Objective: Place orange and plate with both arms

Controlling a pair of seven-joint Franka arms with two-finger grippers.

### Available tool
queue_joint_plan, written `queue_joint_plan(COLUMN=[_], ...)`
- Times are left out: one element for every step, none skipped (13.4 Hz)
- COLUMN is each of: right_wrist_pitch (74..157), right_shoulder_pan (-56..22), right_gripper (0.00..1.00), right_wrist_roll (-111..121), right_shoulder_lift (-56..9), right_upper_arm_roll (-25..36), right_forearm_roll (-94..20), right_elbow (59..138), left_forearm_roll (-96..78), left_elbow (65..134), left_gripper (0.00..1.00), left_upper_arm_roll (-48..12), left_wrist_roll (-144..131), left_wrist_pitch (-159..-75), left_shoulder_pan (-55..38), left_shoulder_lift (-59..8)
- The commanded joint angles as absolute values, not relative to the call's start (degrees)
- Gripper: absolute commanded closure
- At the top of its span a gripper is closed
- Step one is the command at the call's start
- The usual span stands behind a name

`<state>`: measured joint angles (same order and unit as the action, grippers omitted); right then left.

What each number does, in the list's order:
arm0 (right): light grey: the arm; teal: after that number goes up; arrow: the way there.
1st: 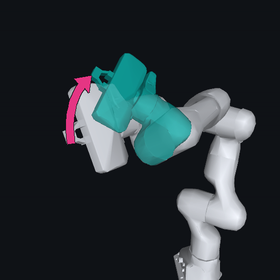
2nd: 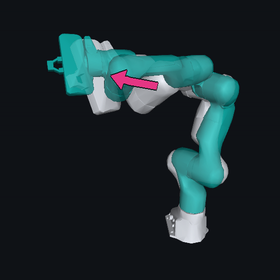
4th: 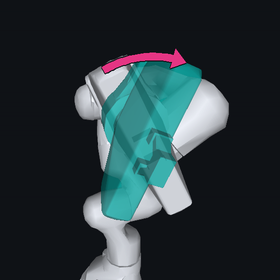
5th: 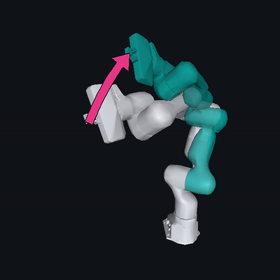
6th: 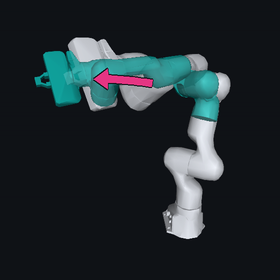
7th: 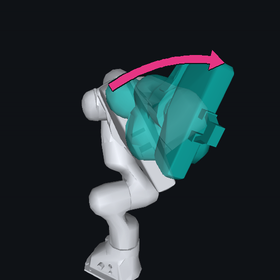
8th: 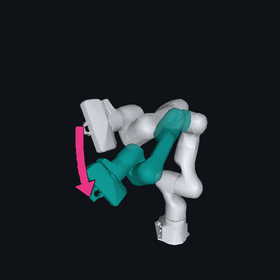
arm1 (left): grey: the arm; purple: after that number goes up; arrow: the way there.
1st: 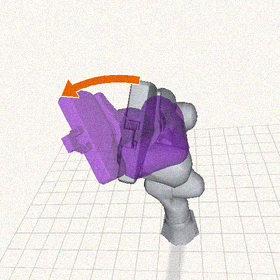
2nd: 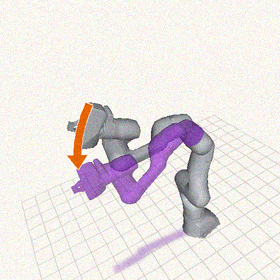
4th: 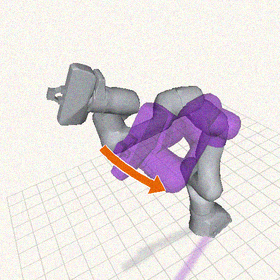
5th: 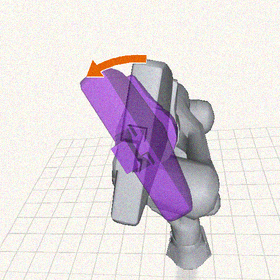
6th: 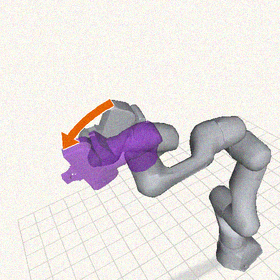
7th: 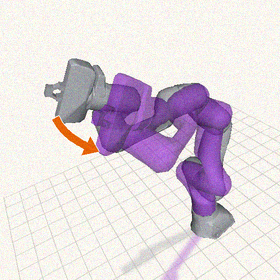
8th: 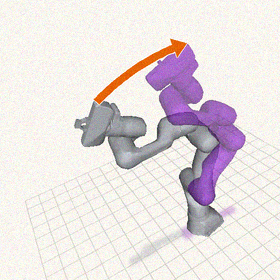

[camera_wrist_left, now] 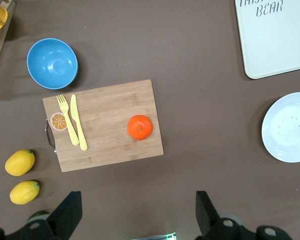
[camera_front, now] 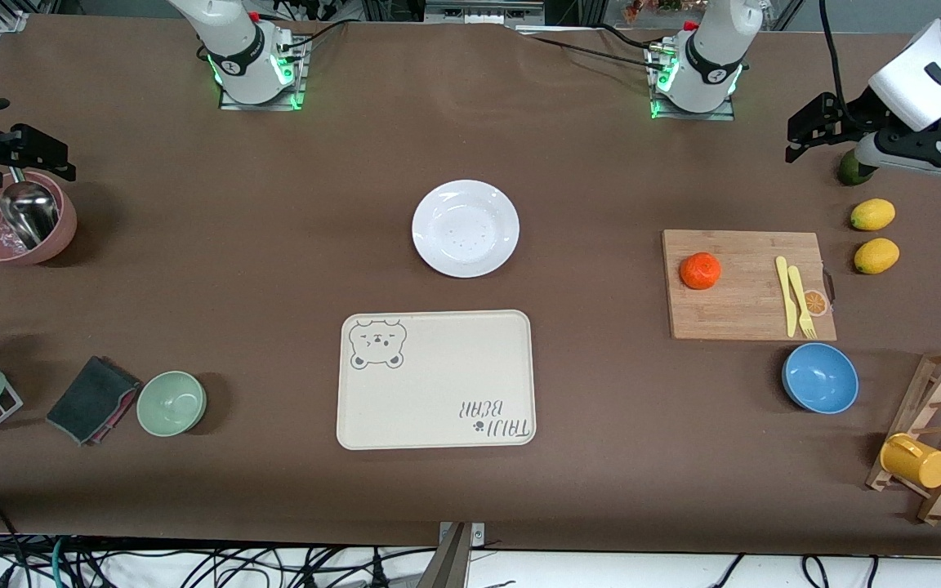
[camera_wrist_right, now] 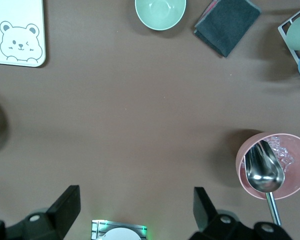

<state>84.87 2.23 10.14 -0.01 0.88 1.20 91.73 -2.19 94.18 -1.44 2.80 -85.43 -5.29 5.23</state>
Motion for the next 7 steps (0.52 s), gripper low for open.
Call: queue_joint_plan(right_wrist_pitch=[85.1,84.9,84.7,84.6,84.6,84.6,84.7], right_shoulder_pan=[3.1,3.1,3.1,3.1,3.1,3.1,3.1], right_gripper=[0.0,0.0,0.0,0.0,0.0,0.0,0.0], right_wrist_roll=[10.0,10.5,10.6,10.7,10.6,10.6,10.6], right_shoulder_lift=[0.8,0.8,0.8,0.9,0.8,0.9,0.8], right_upper_arm_roll=[0.3,0.4,0.4,0.4,0.3,0.4,0.4], right_forearm_roll=[0.6,0.4,0.4,0.5,0.5,0.6,0.4], right_elbow=[92.4,92.4,92.4,92.4,92.4,92.4,92.4], left_forearm_roll=[-2.3,-2.3,-2.3,-2.3,-2.3,-2.3,-2.3], left_elbow=[92.5,92.5,92.5,92.5,92.5,92.5,92.5], left_gripper=[0.0,0.0,0.0,0.0,0.0,0.0,0.0], left_upper_arm_roll=[-1.5,-1.5,-1.6,-1.7,-1.8,-1.8,-1.8], left_wrist_roll=[3.3,3.3,3.3,3.3,3.3,3.3,3.3], left_wrist_pitch=[-84.5,-84.4,-84.4,-84.4,-84.4,-84.4,-84.4], left_shoulder_pan=[-5.4,-5.4,-5.4,-5.4,-5.4,-5.4,-5.4], left_shoulder_lift=[4.5,4.5,4.5,4.5,4.5,4.5,4.5])
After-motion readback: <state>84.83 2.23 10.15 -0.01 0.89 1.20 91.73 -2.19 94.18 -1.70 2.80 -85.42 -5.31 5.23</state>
